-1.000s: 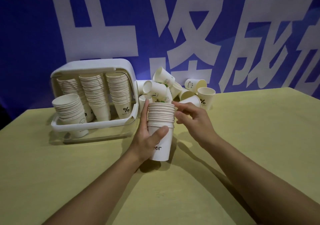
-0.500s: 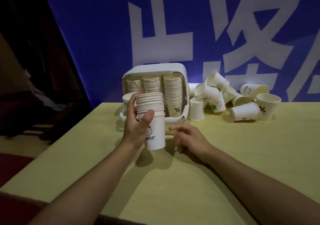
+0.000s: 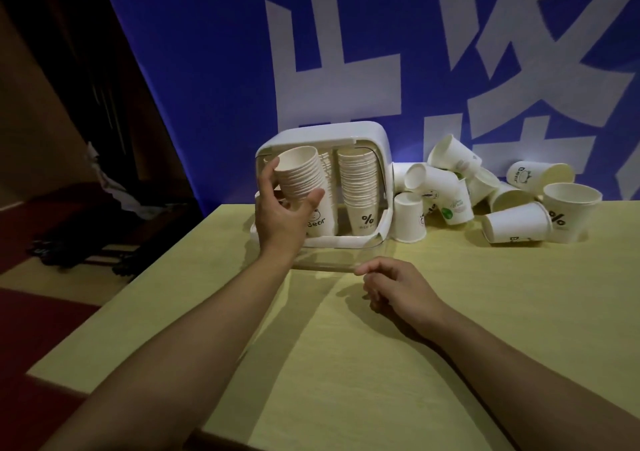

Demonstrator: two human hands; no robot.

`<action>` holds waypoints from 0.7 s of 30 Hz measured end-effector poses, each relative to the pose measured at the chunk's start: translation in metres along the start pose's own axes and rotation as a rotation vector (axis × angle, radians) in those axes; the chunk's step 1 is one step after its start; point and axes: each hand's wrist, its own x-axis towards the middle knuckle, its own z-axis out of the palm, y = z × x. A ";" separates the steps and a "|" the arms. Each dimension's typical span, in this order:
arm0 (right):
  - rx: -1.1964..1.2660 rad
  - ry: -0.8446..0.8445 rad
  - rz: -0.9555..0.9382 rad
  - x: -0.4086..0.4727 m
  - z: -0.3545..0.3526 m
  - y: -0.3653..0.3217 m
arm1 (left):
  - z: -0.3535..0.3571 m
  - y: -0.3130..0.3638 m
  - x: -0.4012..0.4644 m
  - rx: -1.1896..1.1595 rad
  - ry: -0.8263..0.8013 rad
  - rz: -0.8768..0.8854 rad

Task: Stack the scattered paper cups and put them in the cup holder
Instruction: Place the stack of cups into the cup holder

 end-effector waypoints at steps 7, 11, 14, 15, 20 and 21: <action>0.018 -0.004 -0.016 0.000 0.000 0.000 | 0.020 -0.018 -0.009 0.169 -0.026 -0.049; 0.004 -0.005 -0.019 0.000 0.000 0.001 | 0.025 -0.031 -0.015 0.342 -0.046 -0.117; 0.010 -0.002 -0.022 0.000 0.000 0.002 | 0.024 -0.033 -0.017 0.416 -0.018 -0.149; 0.008 -0.002 -0.021 0.000 0.000 0.002 | 0.024 -0.033 -0.016 0.425 -0.007 -0.159; -0.018 -0.011 -0.030 -0.001 0.000 0.002 | 0.024 -0.032 -0.015 0.428 0.008 -0.181; -0.026 -0.013 -0.033 -0.001 0.000 0.001 | 0.024 -0.031 -0.016 0.430 0.007 -0.179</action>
